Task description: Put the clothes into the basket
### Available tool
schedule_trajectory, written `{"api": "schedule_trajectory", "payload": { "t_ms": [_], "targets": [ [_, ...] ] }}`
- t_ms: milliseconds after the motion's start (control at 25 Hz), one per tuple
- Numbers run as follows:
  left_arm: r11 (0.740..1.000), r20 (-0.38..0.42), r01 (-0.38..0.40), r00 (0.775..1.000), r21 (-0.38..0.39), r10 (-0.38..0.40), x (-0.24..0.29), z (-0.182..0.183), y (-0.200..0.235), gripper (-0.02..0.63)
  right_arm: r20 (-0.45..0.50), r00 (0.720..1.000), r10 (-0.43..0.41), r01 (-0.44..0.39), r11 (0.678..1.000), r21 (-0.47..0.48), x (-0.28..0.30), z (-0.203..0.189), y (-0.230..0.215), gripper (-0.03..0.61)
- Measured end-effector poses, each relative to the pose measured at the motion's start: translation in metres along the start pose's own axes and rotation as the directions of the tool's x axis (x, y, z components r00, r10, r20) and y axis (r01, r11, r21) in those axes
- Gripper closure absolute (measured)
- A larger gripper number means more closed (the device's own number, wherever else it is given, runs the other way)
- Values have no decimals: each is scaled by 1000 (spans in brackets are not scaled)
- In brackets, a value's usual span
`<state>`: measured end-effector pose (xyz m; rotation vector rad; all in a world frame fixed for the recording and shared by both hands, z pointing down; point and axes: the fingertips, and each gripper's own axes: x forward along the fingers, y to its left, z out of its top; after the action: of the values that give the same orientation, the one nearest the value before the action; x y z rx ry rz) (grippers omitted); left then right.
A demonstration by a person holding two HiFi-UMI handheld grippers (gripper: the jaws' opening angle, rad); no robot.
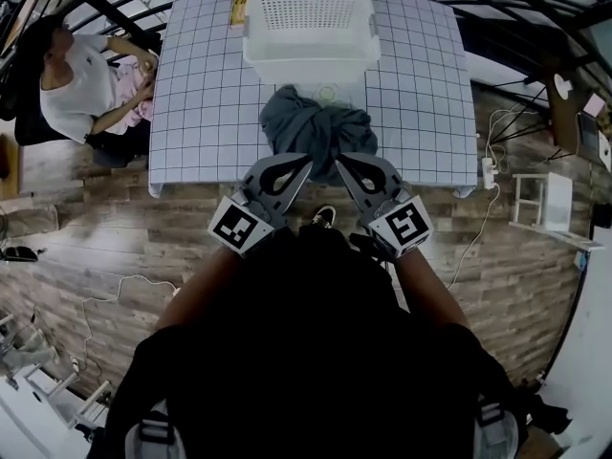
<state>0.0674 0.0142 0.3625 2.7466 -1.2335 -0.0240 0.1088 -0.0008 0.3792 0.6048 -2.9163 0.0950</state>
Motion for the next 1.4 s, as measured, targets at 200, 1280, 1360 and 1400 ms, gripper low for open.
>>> {"api": "schedule_trajectory", "payload": {
  "t_ms": [200, 1280, 1360, 1400],
  "targets": [
    [1000, -13, -31, 999, -2, 31, 13, -7, 2, 611, -29, 999, 31, -32, 999, -11, -1, -21, -18, 563],
    [999, -25, 46, 999, 27, -45, 66, -69, 102, 611, -355, 935, 26, -32, 999, -10, 90, -121, -81, 561],
    [998, -27, 51, 998, 29, -50, 72, -75, 107, 611, -387, 921, 36, -44, 999, -10, 96, -131, -83, 561],
    [998, -33, 54, 998, 30, -53, 74, -79, 109, 611, -403, 914, 42, -50, 999, -9, 99, -136, -84, 561]
  ]
}}
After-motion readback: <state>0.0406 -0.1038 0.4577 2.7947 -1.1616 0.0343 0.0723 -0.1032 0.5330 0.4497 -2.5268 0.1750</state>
